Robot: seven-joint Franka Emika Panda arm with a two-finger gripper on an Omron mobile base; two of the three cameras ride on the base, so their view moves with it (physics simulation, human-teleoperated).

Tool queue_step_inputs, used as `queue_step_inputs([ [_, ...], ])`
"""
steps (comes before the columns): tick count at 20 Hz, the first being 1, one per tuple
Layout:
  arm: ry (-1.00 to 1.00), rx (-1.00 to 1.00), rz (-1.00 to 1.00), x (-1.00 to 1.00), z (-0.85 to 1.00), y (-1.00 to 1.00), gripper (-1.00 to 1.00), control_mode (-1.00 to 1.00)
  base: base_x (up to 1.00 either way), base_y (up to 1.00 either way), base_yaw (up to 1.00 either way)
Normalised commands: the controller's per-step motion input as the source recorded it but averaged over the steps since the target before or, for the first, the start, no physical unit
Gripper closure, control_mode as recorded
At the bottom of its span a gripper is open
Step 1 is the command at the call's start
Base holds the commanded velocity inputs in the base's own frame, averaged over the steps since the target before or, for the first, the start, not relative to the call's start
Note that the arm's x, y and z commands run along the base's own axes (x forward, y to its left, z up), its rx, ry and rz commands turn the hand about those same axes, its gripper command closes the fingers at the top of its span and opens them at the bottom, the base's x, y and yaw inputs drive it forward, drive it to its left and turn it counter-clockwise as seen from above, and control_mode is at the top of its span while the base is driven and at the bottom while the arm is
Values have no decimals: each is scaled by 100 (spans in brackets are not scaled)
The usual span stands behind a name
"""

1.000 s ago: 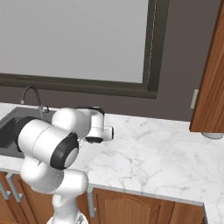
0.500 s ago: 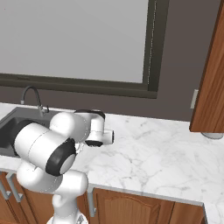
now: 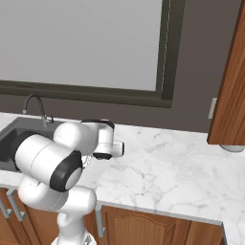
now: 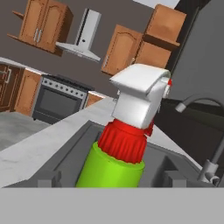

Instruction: Locate and retrieve the spray and soap dispenser from the cabinet. Place them next to the sink.

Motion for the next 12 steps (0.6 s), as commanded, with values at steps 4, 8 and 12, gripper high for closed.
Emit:
queue_step_inputs([
  [4, 0, 0, 0, 0, -5, -7, -100, -100, 0, 0, 0],
  [8, 2, 0, 0, 0, 0, -17, -100, -100, 0, 0, 0],
  [12, 5, 0, 0, 0, 2, -33, -100, -100, 0, 0, 0],
])
